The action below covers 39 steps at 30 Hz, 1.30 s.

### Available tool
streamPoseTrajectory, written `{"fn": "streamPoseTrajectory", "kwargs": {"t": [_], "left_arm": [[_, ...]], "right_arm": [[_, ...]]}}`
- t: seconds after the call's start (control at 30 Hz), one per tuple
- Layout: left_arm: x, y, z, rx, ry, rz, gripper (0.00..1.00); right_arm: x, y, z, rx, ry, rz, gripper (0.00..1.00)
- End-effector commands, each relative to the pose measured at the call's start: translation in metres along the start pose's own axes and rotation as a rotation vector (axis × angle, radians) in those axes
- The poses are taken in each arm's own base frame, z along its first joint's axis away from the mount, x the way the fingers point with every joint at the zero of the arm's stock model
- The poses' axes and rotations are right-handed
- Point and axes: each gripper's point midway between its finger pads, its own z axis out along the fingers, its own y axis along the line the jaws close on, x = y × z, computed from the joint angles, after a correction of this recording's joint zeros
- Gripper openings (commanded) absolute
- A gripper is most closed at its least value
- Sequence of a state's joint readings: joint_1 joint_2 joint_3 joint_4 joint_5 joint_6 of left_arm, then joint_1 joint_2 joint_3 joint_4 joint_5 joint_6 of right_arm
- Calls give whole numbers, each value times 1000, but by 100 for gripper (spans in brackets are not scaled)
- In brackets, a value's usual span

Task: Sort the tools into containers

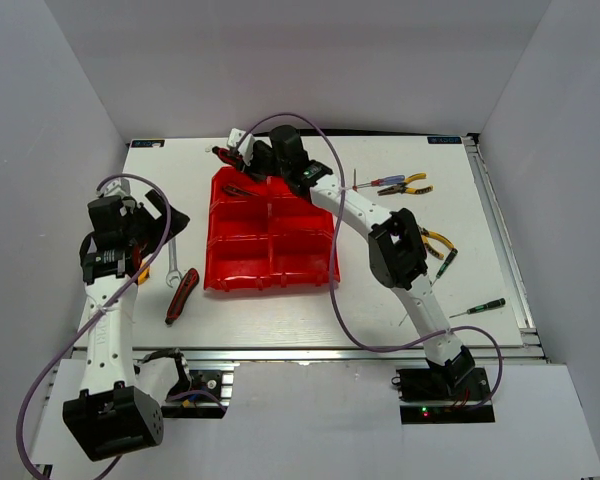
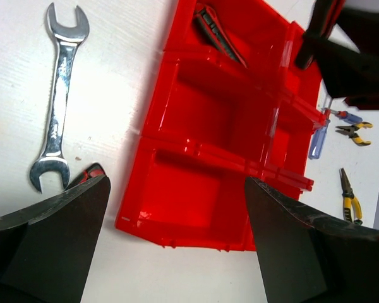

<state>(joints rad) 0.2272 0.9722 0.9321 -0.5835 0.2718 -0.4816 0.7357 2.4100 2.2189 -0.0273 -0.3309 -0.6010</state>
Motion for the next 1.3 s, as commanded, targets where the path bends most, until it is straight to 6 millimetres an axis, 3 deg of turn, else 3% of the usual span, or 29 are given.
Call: {"fn": "streamPoseTrajectory", "kwargs": {"t": [0.0,0.23,0.43,0.53,0.63,0.67,0.77,0.87,0.93,0.97,1.0,1.03,1.07,1.13,1.2,1.23,1.27], "left_arm": [[-6,-3,-14,-12,-18,21,98],[5,2,-24,-47,20,8,98],[19,13,-26,-108,84,-34,98],[27,20,-25,-147,126,-47,98],[43,35,-21,-224,210,-85,98],[49,39,-20,-244,242,-90,98],[74,53,-14,-301,364,-115,98],[86,60,-12,-325,429,-106,98],[87,63,-11,-337,447,-95,98],[87,65,-8,-352,457,-90,98],[88,67,-8,-358,470,-75,98],[89,68,-7,-364,482,-60,97],[93,70,-4,-377,509,-35,95],[99,73,0,-391,546,7,92],[109,77,6,-431,593,73,90],[114,78,8,-445,612,100,89],[125,78,12,-449,664,155,88]], "right_arm": [[-44,-32,-1,139,-164,1,14],[-15,-13,21,139,-154,58,17],[3,-4,26,130,-126,65,25],[6,0,26,118,-117,66,33],[8,-1,21,115,-103,74,49],[6,-1,20,109,-105,77,59],[-4,-6,9,91,-117,102,75],[-23,-16,-9,63,-146,135,80],[-24,-21,-23,24,-141,171,82],[-32,-15,-30,-53,-171,173,84],[-46,-16,-43,-96,-200,168,84],[-43,-19,-56,-136,-193,189,84],[-61,-16,-72,-198,-236,180,84],[-54,-17,-94,-248,-234,212,84],[-60,-14,-118,-300,-240,242,84],[-46,-17,-128,-305,-220,272,84],[-48,-17,-140,-323,-220,285,85]]}}
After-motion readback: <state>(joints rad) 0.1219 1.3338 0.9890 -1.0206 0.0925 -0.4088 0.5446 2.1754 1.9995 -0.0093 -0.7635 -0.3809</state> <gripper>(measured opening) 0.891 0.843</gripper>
